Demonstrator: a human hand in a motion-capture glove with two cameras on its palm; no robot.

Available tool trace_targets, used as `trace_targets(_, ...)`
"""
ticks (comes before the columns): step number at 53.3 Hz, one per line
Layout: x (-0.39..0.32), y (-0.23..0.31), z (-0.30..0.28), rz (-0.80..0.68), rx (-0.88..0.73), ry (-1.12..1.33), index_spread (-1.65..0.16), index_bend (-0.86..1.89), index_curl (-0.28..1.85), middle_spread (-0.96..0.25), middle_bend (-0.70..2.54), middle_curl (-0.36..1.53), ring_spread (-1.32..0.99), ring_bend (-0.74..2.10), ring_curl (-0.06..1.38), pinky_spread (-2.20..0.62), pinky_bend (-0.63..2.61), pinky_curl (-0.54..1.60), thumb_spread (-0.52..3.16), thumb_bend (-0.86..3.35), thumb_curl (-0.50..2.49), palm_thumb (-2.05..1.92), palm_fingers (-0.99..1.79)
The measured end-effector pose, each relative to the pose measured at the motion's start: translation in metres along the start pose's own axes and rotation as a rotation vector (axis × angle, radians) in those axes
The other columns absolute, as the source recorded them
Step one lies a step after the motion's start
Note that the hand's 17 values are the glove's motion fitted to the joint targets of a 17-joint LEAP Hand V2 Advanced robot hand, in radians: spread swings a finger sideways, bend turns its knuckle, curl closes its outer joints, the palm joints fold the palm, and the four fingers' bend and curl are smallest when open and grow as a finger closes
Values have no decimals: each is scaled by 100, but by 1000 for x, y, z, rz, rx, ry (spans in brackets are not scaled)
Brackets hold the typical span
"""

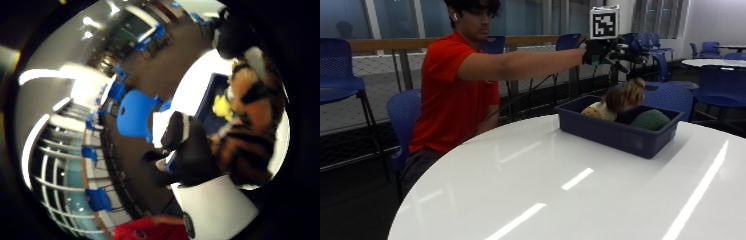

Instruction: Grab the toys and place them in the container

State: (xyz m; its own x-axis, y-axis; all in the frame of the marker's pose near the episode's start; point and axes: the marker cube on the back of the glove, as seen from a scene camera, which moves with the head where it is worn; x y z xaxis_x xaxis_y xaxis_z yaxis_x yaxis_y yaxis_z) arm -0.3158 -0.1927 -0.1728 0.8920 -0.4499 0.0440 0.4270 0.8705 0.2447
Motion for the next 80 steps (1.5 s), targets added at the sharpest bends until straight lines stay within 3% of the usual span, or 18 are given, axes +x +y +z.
trace_targets(7, 18, 13, 11, -62, -82, 62, -43, 10, 89, -20, 8, 51, -12, 30, 36, -9, 123, 44, 119, -9, 62, -1, -12)
trace_targets(18, 46, 39, 21, -69, -91, 138, -41, 12, 71, -11, 11, 40, 0, 24, 32, 3, 121, 40, 121, -7, 47, -8, -18)
trace_targets(34, 117, 110, 51, 190, -113, 214, -37, 14, 55, -9, 12, 32, 4, 19, 32, 7, 101, 33, 123, -6, 33, -7, -17)
trace_targets(57, 186, 256, 124, 319, -193, 117, -30, 13, 39, -7, 14, 27, 5, 16, 29, 7, 89, 31, 123, -7, 22, -10, -20)
trace_targets(80, 207, 313, 126, 340, -159, 106, -29, 14, 32, -6, 13, 24, 5, 16, 25, 6, 84, 31, 121, -7, 16, -10, -19)
